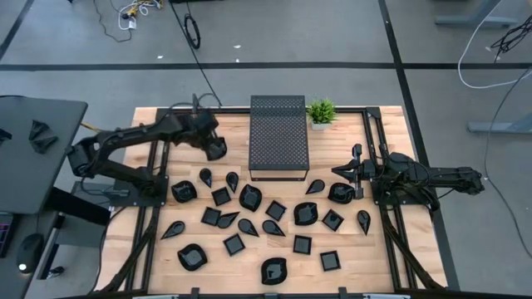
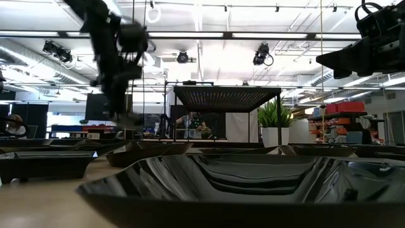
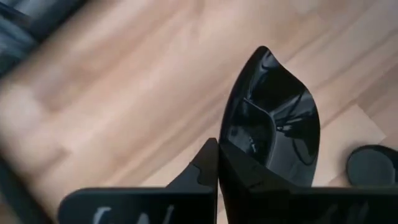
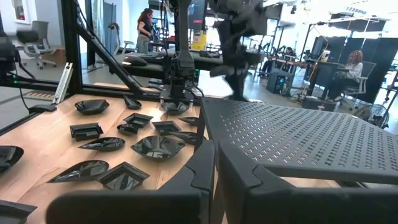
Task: Pick & Place Mini shaped plates
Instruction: Put the black leaf-shaped plate on the shelf
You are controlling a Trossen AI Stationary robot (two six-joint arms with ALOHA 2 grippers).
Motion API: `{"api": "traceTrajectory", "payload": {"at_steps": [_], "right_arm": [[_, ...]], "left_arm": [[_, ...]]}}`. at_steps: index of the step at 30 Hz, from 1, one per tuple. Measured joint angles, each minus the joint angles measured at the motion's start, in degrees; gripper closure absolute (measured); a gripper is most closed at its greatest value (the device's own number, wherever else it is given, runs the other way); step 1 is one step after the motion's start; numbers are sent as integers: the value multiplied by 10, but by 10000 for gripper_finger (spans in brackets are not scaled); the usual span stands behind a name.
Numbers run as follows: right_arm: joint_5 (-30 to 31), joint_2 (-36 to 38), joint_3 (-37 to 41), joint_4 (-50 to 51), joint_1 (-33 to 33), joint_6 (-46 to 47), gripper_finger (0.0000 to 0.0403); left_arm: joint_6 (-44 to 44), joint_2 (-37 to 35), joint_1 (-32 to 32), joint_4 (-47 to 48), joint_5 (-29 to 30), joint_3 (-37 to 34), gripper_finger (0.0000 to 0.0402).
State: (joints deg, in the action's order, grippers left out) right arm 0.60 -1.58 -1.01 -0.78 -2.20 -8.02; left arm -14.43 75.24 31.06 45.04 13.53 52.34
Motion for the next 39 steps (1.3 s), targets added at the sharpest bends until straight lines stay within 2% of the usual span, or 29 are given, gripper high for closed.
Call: {"api": "traceTrajectory", "payload": {"at_steps": [3, 5, 9, 12, 20, 24, 29, 39], "right_arm": [[0, 0, 0, 0, 0, 0, 380], [0, 0, 0, 0, 0, 0, 380], [0, 0, 0, 0, 0, 0, 380], [0, 0, 0, 0, 0, 0, 380], [0, 0, 0, 0, 0, 0, 380], [0, 0, 0, 0, 0, 0, 380], [0, 0, 0, 0, 0, 0, 380], [0, 0, 0, 0, 0, 0, 380]], "left_arm": [[19, 0, 0, 82, 43, 89, 398], [28, 0, 2, 107, 46, 150, 396], [37, 6, 16, 77, -41, 251, 398], [39, 29, 25, 14, -117, 290, 398], [43, 159, 25, -166, -241, 312, 397], [32, 229, 26, -211, -245, 328, 392], [10, 287, 34, -210, -239, 337, 395], [-18, 318, 70, -215, -232, 337, 391]]}}
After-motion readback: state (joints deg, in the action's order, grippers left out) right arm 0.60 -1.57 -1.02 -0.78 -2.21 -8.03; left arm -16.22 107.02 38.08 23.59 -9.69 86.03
